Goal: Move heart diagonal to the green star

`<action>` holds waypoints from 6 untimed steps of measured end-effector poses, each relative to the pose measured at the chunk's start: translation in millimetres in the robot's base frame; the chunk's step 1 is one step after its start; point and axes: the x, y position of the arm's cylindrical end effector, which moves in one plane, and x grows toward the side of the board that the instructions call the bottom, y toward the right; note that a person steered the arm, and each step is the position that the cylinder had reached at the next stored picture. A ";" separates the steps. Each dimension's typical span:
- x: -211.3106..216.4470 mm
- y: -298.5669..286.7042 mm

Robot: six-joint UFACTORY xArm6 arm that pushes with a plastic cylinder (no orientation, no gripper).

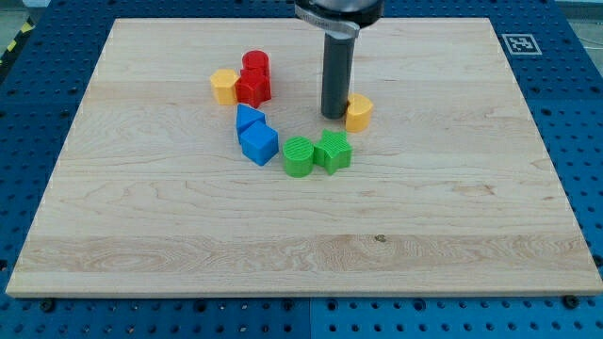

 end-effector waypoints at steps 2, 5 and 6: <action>-2.6 50.4; 5.6 98.1; 36.7 125.8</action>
